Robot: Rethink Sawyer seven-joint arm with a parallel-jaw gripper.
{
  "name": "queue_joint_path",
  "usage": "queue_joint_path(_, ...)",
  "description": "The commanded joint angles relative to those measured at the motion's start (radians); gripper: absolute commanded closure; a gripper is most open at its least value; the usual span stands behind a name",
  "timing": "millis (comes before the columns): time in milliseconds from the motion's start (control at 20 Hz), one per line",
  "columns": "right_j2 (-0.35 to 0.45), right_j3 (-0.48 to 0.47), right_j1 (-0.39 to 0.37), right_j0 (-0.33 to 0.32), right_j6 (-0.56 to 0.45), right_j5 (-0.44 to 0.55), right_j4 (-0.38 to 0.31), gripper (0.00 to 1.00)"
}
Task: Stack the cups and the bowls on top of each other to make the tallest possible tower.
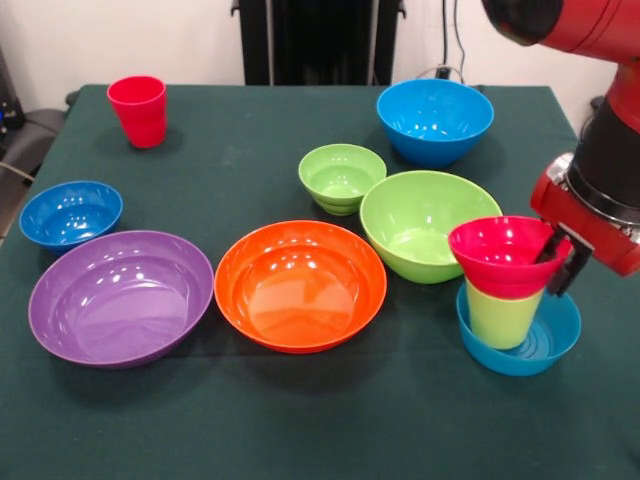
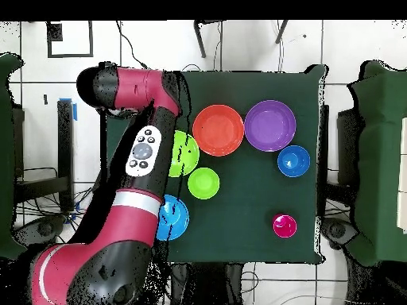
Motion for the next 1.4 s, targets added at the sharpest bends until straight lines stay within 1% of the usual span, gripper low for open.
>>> queue_joint_path(50, 0.178, 0.031, 0.023, -0.04, -0.041, 0.09, -0.002, 0.0)
queue_joint_path(100, 0.186, 0.03, 0.021, -0.044, -0.042, 0.084, 0.005, 0.0)
queue_joint_path(250, 0.201, 0.019, 0.019, -0.049, -0.004, 0.107, 0.02, 0.0)
queue_joint_path(300, 0.2, 0.014, 0.006, -0.052, -0.012, 0.152, 0.016, 0.0)
queue_joint_path(400, 0.178, 0.028, -0.025, -0.049, -0.012, 0.187, -0.004, 0.0)
queue_joint_path(600, 0.144, 0.043, -0.065, -0.044, -0.034, 0.238, -0.04, 0.0)
queue_joint_path(700, 0.145, 0.054, -0.085, -0.046, -0.049, 0.254, -0.044, 0.0)
queue_joint_path(800, 0.154, 0.071, -0.099, -0.049, -0.063, 0.251, -0.044, 0.0)
queue_joint_path(950, 0.163, 0.071, -0.112, -0.056, -0.078, 0.263, -0.045, 0.0)
queue_joint_path(1050, 0.176, 0.071, -0.116, -0.062, -0.093, 0.255, -0.043, 0.0)
queue_joint_path(1200, 0.205, 0.092, -0.121, -0.065, -0.119, 0.213, -0.04, 0.0)
queue_joint_path(1400, 0.228, 0.09, -0.108, -0.073, -0.133, 0.175, -0.044, 0.0)
